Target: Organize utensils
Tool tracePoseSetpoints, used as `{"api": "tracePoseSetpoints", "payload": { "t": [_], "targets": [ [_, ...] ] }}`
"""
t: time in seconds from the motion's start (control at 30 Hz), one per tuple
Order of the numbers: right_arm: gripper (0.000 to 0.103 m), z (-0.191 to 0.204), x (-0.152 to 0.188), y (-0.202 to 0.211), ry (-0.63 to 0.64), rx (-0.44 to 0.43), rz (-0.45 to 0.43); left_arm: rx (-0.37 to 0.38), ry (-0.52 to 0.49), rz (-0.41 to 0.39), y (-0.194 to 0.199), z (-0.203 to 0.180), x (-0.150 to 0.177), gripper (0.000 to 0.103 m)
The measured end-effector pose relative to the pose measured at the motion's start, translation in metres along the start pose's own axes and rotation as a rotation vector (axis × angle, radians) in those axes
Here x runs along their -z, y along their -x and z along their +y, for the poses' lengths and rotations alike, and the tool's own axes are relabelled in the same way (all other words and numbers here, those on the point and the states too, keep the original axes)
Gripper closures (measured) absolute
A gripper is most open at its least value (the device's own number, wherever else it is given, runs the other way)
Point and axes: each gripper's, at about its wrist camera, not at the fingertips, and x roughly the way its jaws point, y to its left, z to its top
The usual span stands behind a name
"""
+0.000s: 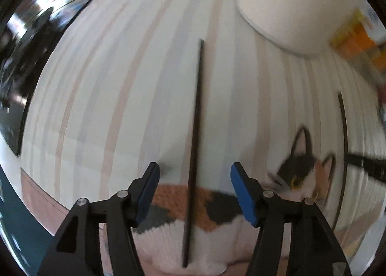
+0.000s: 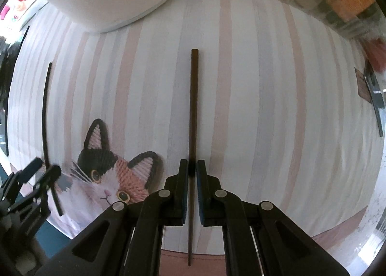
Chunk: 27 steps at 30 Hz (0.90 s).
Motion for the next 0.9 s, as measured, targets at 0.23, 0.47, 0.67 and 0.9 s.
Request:
{"api": "tracePoseSetpoints", "payload": {
  "t": [0.23,0.47,0.67,0.9],
  "targets": [
    [0.090,-0.020,-0.008,0.014,-0.008,-0.021,-0.022,-0.031,-0.064,0.043,-0.030,-0.020,-0.021,0.000],
    [0.090,-0.031,-0.016,0.014,-0.030,-0.039,-0.030,-0.034,-0.033,0.044,-0.045,-0.022,-0.063,0.000],
    [0.090,-0.033,-0.018,0.014,-0.026,-0.045,-0.015,-0.034,-0.038,0.045,-0.038,-0.009,-0.104,0.000],
    [0.089,-0.031,-0.014,0.007,-0.039,-0.036,-0.016,-0.033,-0.040,0.035,-0.030,0.002,-0.069,0.000]
  ]
}}
